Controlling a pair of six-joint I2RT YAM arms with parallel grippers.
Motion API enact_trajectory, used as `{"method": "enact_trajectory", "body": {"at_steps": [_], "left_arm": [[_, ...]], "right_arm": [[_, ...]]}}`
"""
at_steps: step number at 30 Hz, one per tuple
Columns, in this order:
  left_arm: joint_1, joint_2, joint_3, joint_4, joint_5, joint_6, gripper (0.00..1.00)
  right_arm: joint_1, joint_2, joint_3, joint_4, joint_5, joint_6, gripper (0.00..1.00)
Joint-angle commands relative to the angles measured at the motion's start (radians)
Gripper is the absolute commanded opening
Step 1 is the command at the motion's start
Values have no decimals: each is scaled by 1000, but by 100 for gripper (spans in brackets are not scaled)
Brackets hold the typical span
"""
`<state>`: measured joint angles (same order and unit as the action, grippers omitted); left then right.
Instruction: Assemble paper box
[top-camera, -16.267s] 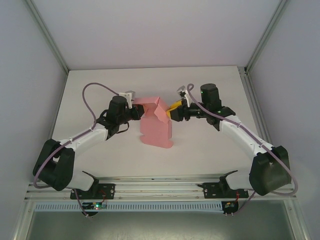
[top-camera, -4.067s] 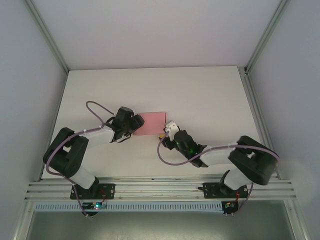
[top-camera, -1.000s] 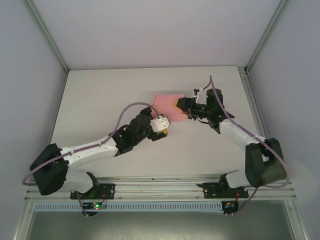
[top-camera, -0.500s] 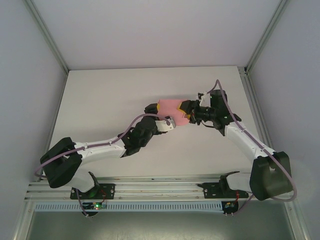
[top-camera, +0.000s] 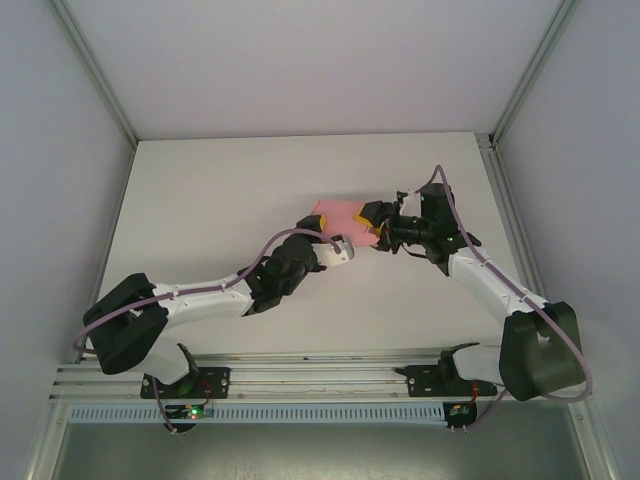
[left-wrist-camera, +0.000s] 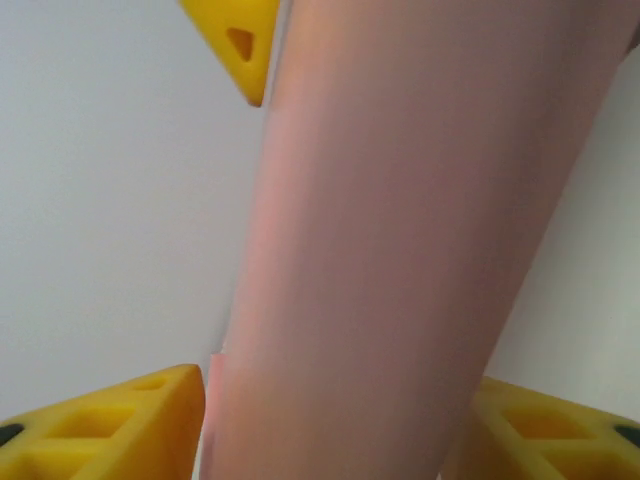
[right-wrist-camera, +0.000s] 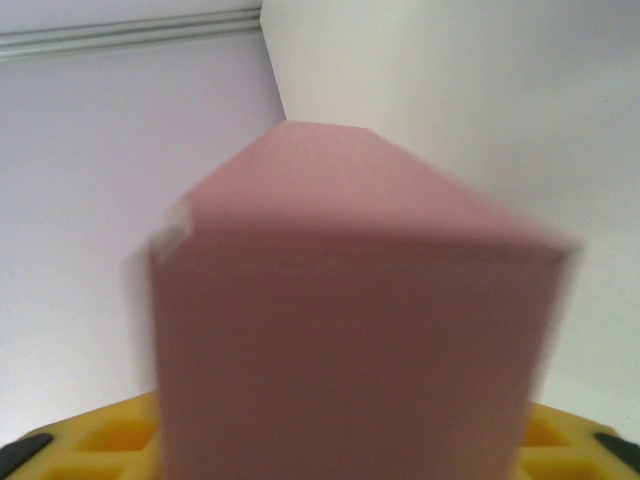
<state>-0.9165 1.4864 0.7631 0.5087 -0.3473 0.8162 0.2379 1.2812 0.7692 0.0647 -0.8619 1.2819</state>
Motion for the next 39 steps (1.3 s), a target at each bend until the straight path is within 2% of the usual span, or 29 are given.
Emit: {"method": "enact_trajectory", "body": {"at_steps": [1, 2, 3, 4, 6, 9, 12, 13, 14, 16, 18, 19, 20, 22, 23, 26, 31, 34, 39], "left_arm": [[-9, -41, 8, -19, 16, -31, 55], [-8, -47, 10, -39, 21, -32, 55], [-8, -51, 19, -84, 32, -37, 55], [-6, -52, 29, -114, 34, -48, 54], [1, -55, 48, -190, 49, -65, 46], [24, -61, 87, -344, 81, -100, 44], [77, -66, 160, -574, 165, -179, 39], [93, -67, 177, -629, 200, -200, 38], [107, -70, 185, -662, 222, -224, 36], [146, -76, 203, -751, 334, -250, 36], [191, -70, 239, -868, 465, -264, 36], [206, -62, 258, -918, 502, -275, 36], [226, -50, 281, -987, 563, -260, 35], [243, -34, 303, -1031, 595, -273, 31], [252, -28, 309, -1062, 642, -252, 31], [259, -12, 301, -1058, 648, -248, 32], [262, 47, 337, -1144, 677, -197, 35], [270, 71, 356, -1155, 688, -193, 35], [288, 96, 368, -1161, 719, -186, 35]], "right_arm": [[-1, -8, -4, -13, -25, -33, 68], [-1, -8, -3, -12, -20, -55, 76], [-5, -6, 2, -15, -15, -93, 96], [-9, -8, 9, -27, -3, -137, 98], [-23, -22, 21, -76, 57, -236, 98], [-57, -70, 41, -183, 182, -415, 98], [-67, -145, 81, -341, 431, -644, 98], [-70, -173, 83, -351, 495, -706, 98], [-74, -205, 71, -319, 514, -772, 98], [-82, -280, 13, -217, 548, -821, 98], [-82, -337, -52, -78, 496, -914, 98], [-81, -344, -49, -66, 428, -965, 98], [-77, -339, -24, -99, 327, -1043, 97], [-44, -312, 38, -210, 259, -1145, 94], [-16, -294, 56, -233, 256, -1180, 93], [71, -216, 95, -294, 223, -1340, 89], [219, -34, 245, -551, 341, -1581, 77], [229, 47, 298, -610, 327, -1626, 67], [239, 132, 305, -653, 269, -1720, 62]]}}
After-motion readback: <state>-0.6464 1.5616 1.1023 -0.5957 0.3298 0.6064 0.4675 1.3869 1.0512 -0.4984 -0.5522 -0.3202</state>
